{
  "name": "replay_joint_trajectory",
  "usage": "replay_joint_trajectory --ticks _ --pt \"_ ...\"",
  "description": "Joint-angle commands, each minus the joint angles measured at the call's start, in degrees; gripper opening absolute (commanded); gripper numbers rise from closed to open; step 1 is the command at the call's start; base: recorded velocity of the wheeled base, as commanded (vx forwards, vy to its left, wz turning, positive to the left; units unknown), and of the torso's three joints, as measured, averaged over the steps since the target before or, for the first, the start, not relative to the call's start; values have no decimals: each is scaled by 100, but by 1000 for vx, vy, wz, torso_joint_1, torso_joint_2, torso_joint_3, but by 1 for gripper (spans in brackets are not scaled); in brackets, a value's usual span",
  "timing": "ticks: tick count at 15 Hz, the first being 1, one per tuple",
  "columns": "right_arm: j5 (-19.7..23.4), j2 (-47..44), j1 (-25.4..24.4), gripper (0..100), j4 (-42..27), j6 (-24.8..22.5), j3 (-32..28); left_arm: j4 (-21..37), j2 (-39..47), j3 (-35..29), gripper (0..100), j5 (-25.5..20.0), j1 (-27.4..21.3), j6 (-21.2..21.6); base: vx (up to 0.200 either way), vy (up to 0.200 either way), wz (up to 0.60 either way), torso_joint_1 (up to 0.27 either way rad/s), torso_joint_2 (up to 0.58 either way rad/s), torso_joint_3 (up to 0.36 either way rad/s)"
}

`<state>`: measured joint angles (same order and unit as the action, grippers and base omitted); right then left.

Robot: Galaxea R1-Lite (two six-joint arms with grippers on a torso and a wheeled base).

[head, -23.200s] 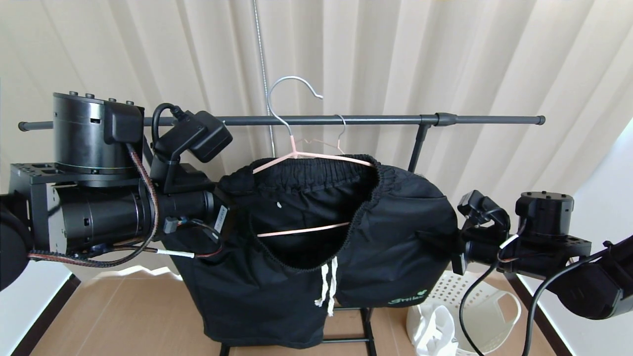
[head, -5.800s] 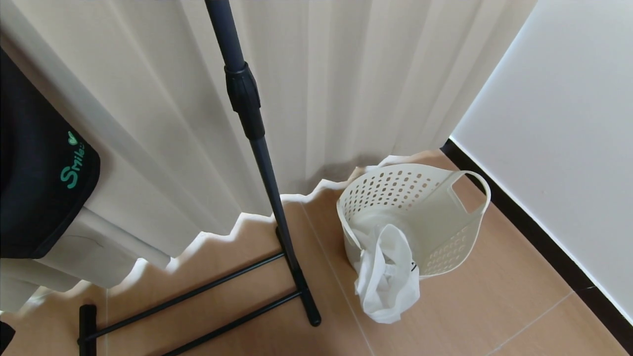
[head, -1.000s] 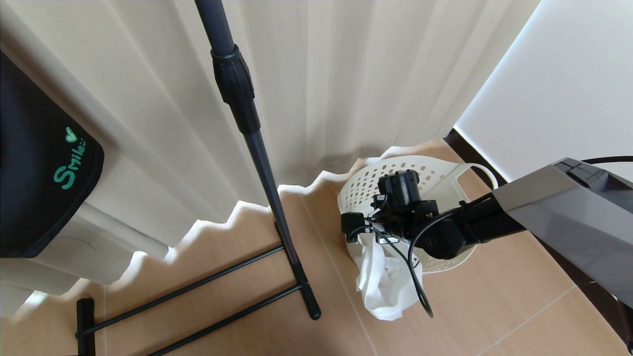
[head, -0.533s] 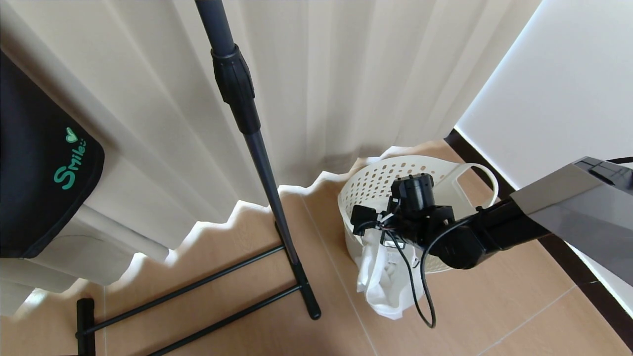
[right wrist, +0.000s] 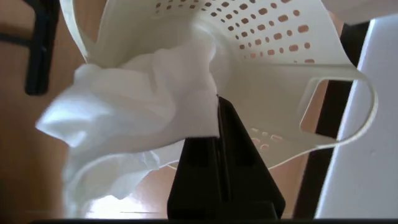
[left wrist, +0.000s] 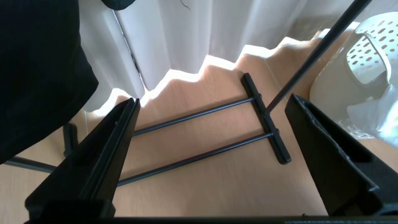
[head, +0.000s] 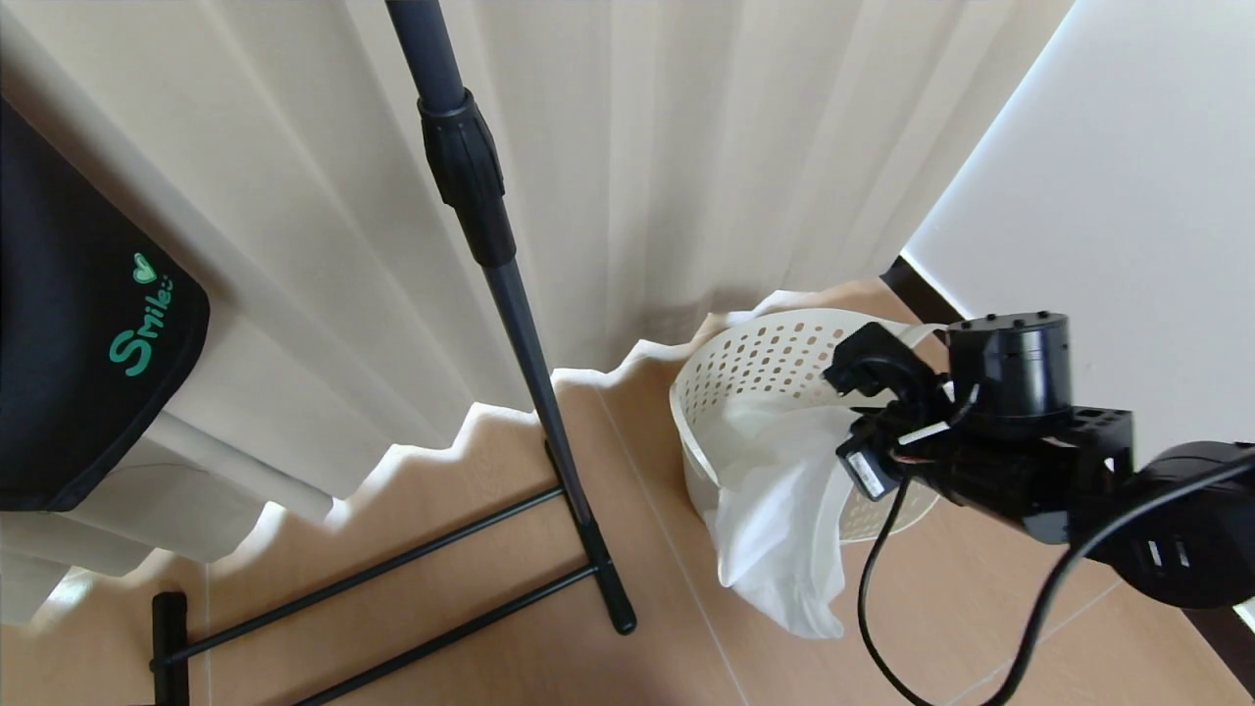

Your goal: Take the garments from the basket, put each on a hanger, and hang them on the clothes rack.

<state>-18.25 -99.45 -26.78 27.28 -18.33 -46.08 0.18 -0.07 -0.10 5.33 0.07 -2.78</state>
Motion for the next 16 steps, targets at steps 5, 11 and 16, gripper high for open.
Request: replay_joint_trajectory --ticks 5,11,16 --pt "-91 1358 -662 0 32 673 486 -1 7 1 100 12 1 -21 0 0 0 0 0 0" --pt "-258 1385 -732 0 67 638 583 -1 7 1 100 21 1 -12 0 0 0 0 0 0" --pt "-249 1472 -732 0 75 629 671 -1 7 -8 100 12 1 -65 0 0 0 2 1 44"
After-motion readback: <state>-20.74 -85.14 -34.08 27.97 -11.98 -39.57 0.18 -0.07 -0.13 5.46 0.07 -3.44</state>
